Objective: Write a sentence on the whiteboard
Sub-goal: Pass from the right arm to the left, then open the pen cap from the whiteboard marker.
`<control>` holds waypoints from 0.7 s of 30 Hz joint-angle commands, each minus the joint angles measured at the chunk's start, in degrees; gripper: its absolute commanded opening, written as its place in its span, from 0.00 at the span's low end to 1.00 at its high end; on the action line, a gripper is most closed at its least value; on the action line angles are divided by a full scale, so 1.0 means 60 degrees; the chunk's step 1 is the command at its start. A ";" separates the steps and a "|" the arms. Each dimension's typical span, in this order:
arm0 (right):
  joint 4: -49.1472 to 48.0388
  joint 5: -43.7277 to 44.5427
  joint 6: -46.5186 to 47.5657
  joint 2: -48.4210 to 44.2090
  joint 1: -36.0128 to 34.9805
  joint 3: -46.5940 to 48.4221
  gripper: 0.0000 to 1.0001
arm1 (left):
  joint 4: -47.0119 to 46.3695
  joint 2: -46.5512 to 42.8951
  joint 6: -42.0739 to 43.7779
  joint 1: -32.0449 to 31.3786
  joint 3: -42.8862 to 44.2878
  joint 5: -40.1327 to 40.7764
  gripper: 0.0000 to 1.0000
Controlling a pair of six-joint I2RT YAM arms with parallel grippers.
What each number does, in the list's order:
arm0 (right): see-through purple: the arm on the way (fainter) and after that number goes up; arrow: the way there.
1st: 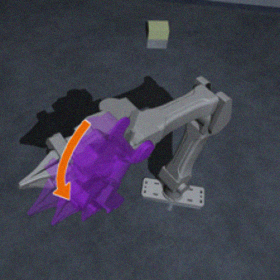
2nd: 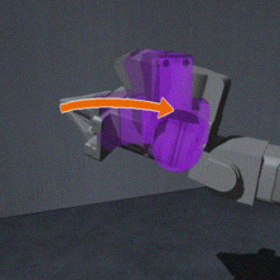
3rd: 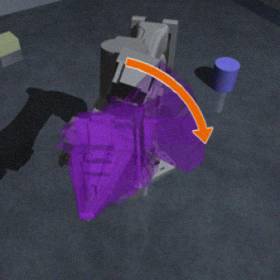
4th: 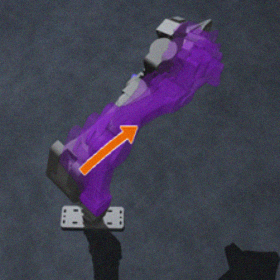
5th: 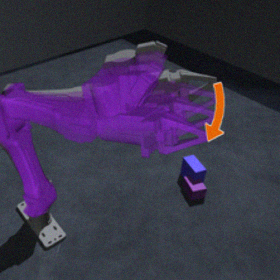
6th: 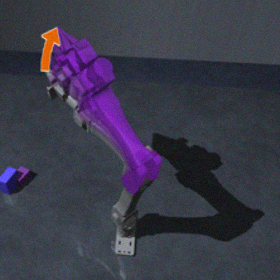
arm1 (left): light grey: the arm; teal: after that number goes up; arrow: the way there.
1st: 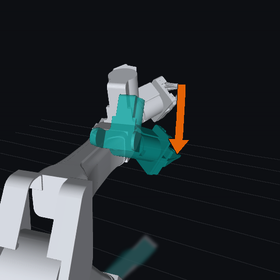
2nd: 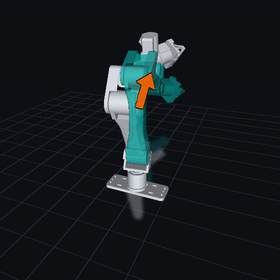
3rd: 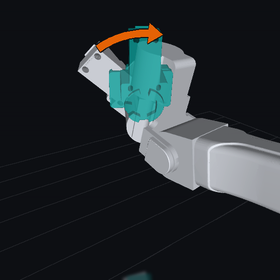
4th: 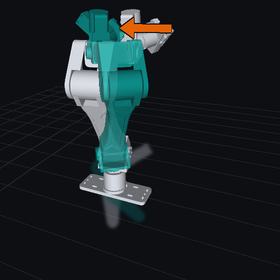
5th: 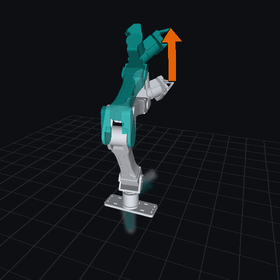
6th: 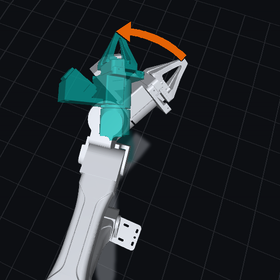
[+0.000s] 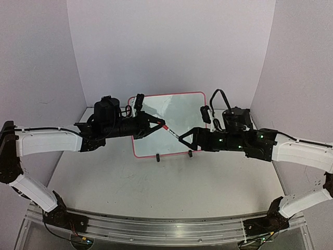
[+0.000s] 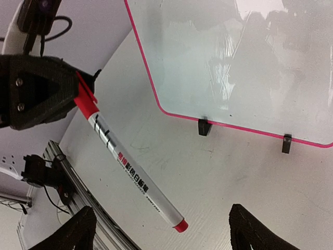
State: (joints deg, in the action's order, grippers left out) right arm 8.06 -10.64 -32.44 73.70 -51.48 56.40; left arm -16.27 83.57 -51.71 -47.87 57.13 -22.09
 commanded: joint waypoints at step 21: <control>-0.9551 -0.3216 -0.4311 0.1308 0.0713 -0.0848 0.79 | -0.5996 -0.0799 -0.0566 0.0047 -0.1529 0.0366 0.00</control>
State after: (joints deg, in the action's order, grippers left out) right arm -43.25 -27.11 -56.57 80.97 -47.27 48.51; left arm -49.04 80.60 -54.72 -47.79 48.21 -20.71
